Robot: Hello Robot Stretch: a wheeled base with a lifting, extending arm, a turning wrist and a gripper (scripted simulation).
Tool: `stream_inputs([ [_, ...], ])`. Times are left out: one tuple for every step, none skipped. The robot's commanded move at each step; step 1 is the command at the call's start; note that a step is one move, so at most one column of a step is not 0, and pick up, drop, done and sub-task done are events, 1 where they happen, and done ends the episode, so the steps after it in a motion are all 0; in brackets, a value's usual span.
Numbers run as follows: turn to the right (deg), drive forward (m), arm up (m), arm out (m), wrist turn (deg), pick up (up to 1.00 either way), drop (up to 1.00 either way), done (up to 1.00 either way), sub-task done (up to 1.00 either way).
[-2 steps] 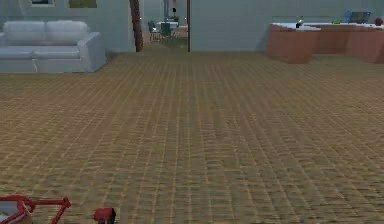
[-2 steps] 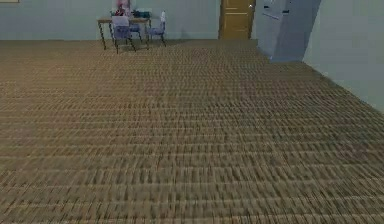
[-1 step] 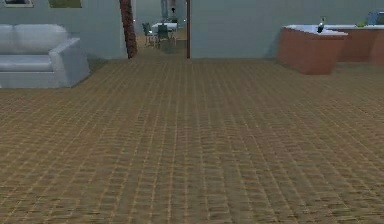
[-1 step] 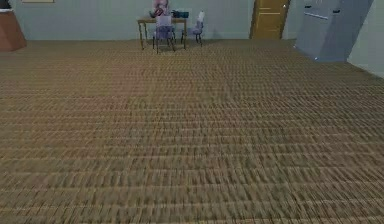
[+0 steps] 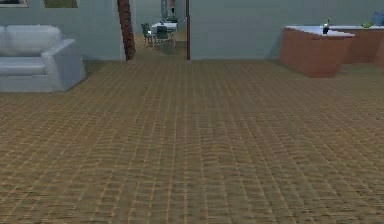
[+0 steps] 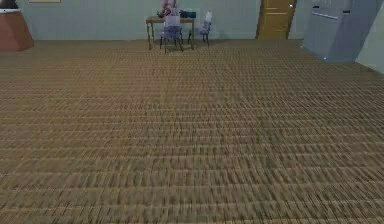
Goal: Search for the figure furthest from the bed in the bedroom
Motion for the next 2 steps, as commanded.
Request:
stream_inputs([
  [-6.0, 0.0, 0.0, 0.0, 0.0, 0.0, 0.0, 0.0, 0.0],
  [0.0, 1.0, 0.0, 0.0, 0.0, 0.0, 0.0, 0.0, 0.0],
])
